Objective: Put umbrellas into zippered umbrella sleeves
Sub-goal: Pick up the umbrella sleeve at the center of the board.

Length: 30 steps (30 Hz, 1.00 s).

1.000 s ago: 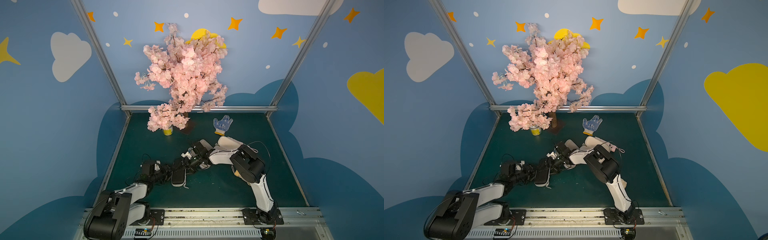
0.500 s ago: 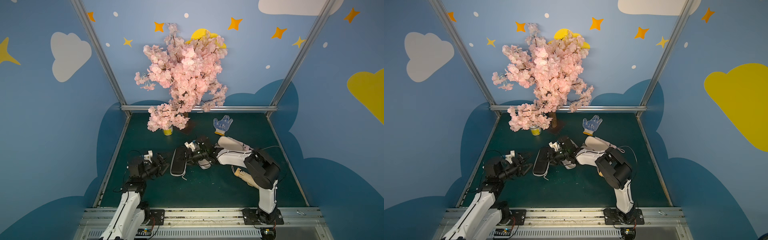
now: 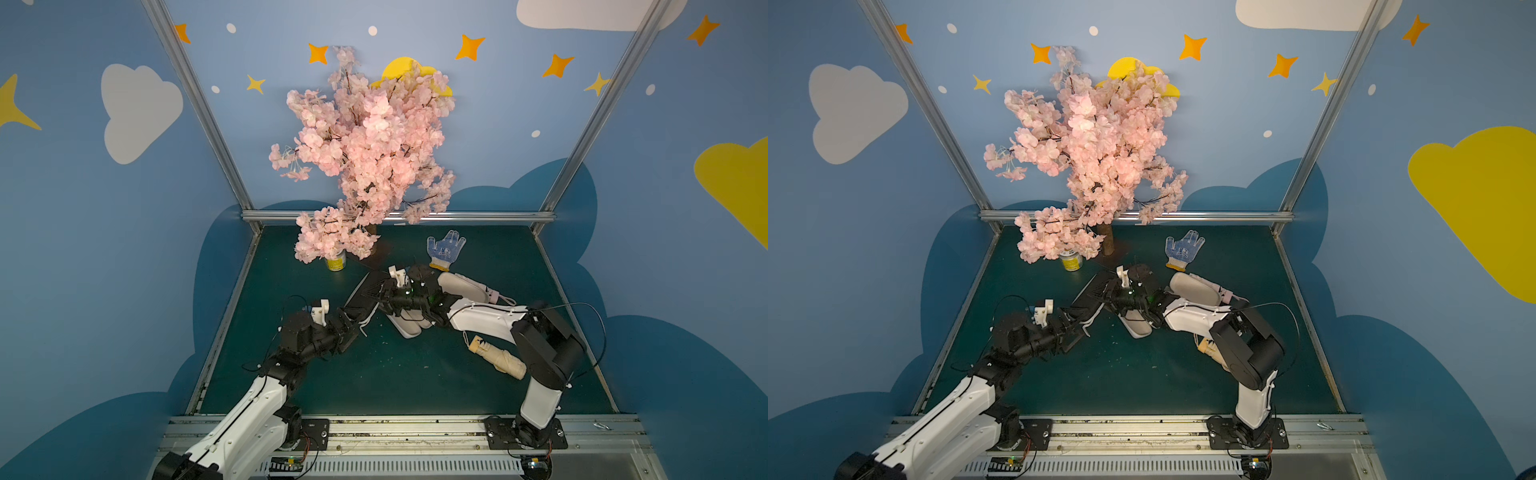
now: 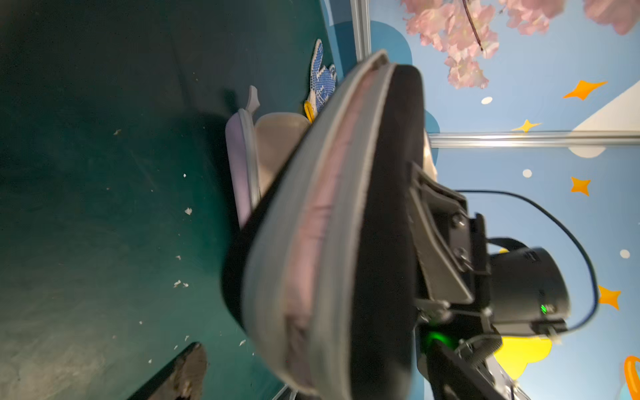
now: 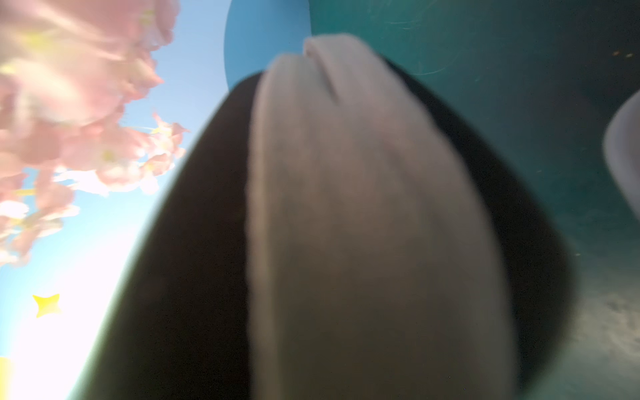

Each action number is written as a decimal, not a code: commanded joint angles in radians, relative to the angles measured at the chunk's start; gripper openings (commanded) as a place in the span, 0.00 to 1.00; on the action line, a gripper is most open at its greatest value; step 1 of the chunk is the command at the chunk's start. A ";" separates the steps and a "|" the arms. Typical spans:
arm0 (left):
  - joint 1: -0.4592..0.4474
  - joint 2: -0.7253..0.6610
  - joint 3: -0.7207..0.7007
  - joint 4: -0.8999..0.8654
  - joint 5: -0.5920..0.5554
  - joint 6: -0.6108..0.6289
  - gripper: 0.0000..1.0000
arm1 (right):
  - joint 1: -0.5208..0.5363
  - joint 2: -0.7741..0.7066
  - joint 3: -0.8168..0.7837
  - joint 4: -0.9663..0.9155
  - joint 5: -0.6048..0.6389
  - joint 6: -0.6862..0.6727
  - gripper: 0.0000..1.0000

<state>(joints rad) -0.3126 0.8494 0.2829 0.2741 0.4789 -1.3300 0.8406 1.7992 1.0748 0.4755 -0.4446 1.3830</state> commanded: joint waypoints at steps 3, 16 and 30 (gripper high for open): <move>-0.016 0.104 0.034 0.122 -0.081 -0.022 0.93 | 0.036 -0.076 -0.053 0.149 0.084 0.116 0.33; -0.054 0.171 0.069 0.252 -0.117 -0.084 0.52 | 0.069 -0.118 -0.111 0.139 0.193 0.186 0.42; 0.179 0.206 0.276 -0.053 0.472 0.132 0.31 | -0.275 -0.250 -0.130 -0.359 -0.398 -0.472 0.84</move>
<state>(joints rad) -0.1474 1.0035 0.4835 0.2485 0.6876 -1.2930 0.6468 1.5471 0.9390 0.2985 -0.6044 1.1522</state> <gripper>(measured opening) 0.394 0.831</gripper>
